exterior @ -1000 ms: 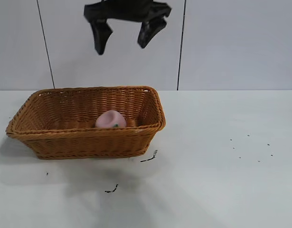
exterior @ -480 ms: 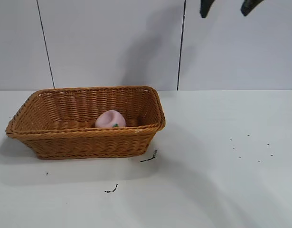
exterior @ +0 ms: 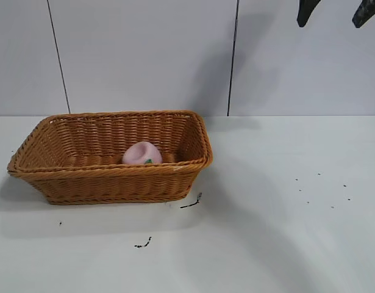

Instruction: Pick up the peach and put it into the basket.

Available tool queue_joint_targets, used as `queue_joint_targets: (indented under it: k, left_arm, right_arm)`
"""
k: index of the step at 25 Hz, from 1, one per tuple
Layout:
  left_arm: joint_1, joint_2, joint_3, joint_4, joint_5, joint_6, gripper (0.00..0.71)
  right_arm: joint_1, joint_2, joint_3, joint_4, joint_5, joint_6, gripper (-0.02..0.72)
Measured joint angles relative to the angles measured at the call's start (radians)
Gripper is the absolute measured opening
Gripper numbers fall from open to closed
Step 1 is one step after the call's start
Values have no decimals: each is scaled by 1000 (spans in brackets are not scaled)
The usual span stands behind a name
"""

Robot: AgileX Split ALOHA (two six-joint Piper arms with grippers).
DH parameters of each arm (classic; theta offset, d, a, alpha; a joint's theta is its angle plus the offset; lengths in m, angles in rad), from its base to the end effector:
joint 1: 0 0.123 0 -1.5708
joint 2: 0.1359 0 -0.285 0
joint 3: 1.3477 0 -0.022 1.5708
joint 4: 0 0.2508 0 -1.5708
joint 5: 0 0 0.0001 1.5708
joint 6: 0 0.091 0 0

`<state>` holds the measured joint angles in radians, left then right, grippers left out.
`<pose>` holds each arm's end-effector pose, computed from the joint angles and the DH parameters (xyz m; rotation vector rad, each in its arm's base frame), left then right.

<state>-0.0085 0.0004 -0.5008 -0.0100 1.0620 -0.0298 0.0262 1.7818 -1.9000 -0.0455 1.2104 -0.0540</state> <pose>-0.0049 -0.0008 0.2774 -0.0213 2.0452 -0.0359 0.3866 0.0063 0.3869 -0.1080 2.5734 -0.0713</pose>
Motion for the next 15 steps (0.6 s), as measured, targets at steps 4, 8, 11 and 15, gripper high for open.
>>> queue_joint_targets:
  k: [4,8,11,15]
  left_arm:
    - [0,0,0,0,0,0,693]
    - [0,0,0,0,0,0,693]
    - [0,0,0,0,0,0,693]
    - [0,0,0,0,0,0,693]
  right_arm:
    - [0,-268,263,0,1,5,696]
    - [0,-532,534,0,1,46,696]
    - [0,-729,759,4,1,54,696]
    - [0,-991,1029,7,2,54,696]
